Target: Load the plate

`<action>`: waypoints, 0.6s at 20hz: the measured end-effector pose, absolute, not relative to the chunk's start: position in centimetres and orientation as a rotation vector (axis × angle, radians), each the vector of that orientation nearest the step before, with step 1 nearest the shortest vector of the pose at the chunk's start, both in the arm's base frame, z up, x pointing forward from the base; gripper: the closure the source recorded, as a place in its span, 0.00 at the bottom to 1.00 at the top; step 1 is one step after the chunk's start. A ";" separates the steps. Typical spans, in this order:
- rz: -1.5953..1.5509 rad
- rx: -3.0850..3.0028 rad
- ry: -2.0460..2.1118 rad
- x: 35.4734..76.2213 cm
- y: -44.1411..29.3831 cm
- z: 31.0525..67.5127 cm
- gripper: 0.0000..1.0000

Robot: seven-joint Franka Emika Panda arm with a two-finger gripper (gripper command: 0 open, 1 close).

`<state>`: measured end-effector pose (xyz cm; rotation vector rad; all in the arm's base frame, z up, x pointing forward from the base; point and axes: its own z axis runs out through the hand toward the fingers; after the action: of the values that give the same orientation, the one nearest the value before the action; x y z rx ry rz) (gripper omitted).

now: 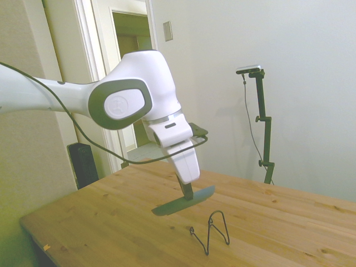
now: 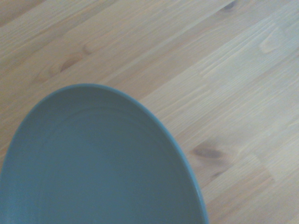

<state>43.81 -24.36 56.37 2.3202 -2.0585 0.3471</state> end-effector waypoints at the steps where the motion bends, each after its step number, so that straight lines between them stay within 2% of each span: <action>1: 0.358 2.295 -2.050 44.3 -24.2 56.6 1.00; 8: 0.359 2.210 -2.037 46.3 -23.8 57.9 1.00; 12: 0.343 2.148 -2.036 46.7 -23.9 57.4 1.00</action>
<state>46.68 -23.94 57.36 2.1480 -2.0358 0.3425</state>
